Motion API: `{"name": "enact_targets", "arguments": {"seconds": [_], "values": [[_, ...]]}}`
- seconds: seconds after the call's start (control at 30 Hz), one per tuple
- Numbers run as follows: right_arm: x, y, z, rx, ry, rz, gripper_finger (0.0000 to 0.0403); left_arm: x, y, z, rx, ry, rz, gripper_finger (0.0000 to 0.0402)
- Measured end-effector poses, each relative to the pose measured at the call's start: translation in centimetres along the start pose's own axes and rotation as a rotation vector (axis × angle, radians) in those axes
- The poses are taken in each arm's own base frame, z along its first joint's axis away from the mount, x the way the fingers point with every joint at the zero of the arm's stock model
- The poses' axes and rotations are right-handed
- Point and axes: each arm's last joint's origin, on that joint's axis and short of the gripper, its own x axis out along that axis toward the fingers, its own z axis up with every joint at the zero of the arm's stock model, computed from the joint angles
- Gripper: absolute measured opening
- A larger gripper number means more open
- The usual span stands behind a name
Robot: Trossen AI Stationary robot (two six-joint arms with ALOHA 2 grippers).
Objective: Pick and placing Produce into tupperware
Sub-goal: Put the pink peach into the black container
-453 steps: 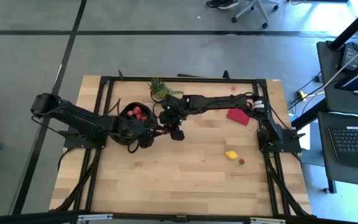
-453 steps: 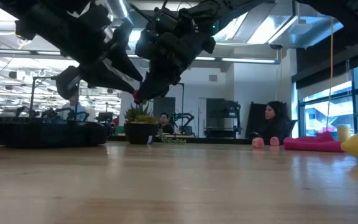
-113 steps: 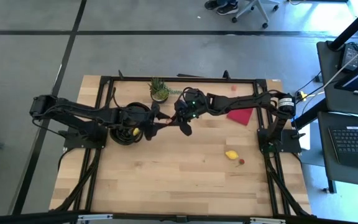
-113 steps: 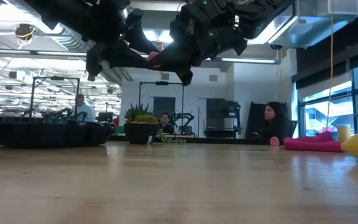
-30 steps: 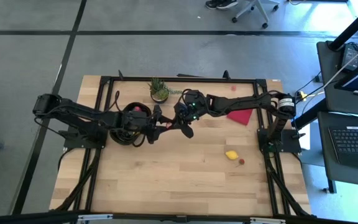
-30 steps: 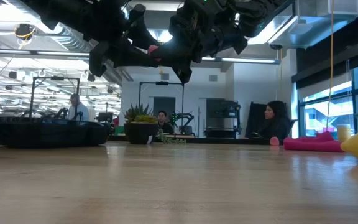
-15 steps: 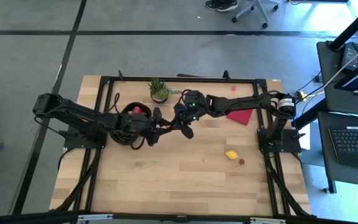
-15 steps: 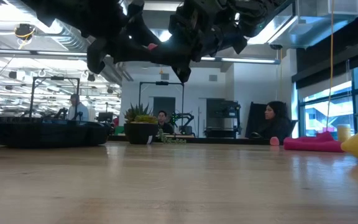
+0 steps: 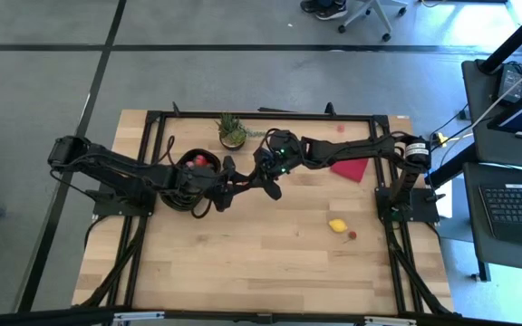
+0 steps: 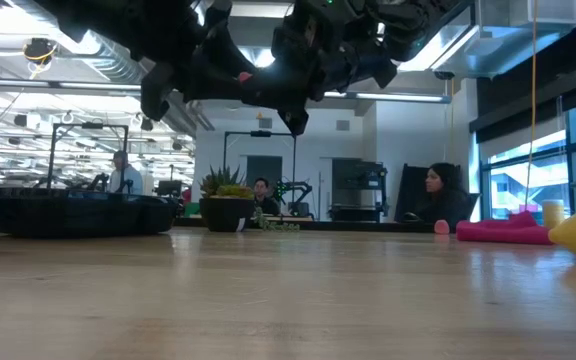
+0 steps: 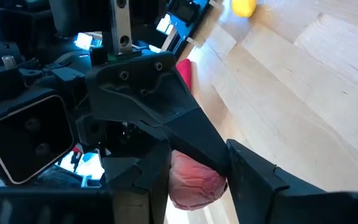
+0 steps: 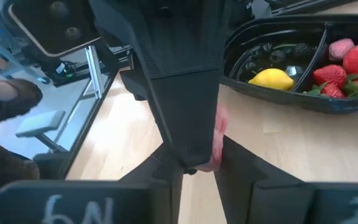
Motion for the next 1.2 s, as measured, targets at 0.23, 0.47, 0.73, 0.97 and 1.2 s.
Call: {"name": "enact_targets", "arguments": {"seconds": [0.23,0.47,0.73,0.97,1.2], "values": [[0.0,0.2,0.0,0.011,0.012,0.053,0.0148,0.0,0.0,0.1,-0.002,-0.005,0.001,0.0106],[0.0,0.2,-0.2,0.07,0.036,0.086,0.0197,0.0,-0.1,0.0,0.007,0.009,-0.006,0.0088],[-0.6,-0.5,-1.1,0.147,0.136,0.127,0.0211,0.0,-0.4,-0.7,0.022,0.147,0.016,0.008],[-1.1,-1.2,-2.0,0.221,0.221,0.084,0.0212,-0.3,-1.1,-2.4,-0.09,0.406,0.042,0.0081],[-1.1,-1.1,-2.2,0.211,0.235,0.079,0.0212,-1.5,-1.9,-6.2,-0.388,0.741,0.052,0.0078]]}}
